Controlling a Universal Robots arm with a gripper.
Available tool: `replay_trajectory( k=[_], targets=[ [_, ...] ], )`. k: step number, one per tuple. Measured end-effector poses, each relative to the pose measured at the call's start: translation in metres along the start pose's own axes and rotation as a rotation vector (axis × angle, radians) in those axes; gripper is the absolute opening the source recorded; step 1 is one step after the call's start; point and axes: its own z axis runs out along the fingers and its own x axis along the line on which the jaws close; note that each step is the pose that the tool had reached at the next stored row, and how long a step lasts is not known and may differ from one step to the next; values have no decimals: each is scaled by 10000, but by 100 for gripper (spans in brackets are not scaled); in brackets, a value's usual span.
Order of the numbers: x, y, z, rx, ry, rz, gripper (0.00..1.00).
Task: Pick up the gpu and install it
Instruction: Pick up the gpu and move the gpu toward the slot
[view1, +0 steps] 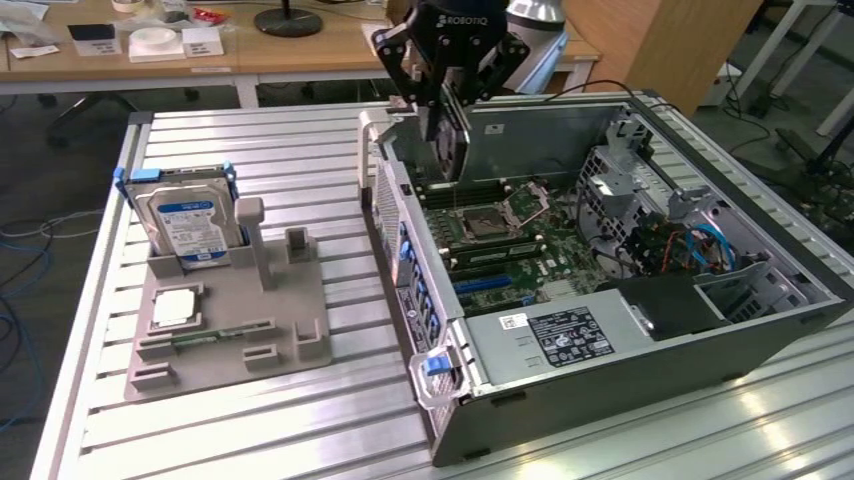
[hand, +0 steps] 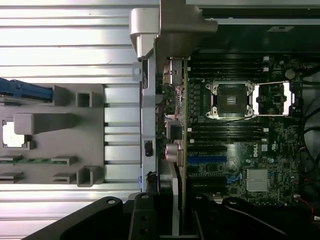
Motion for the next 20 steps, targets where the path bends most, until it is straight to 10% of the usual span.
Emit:
replay_trajectory(
  k=[20],
  targets=[
    [-452,13,0,1,1,0,28]
  ],
)
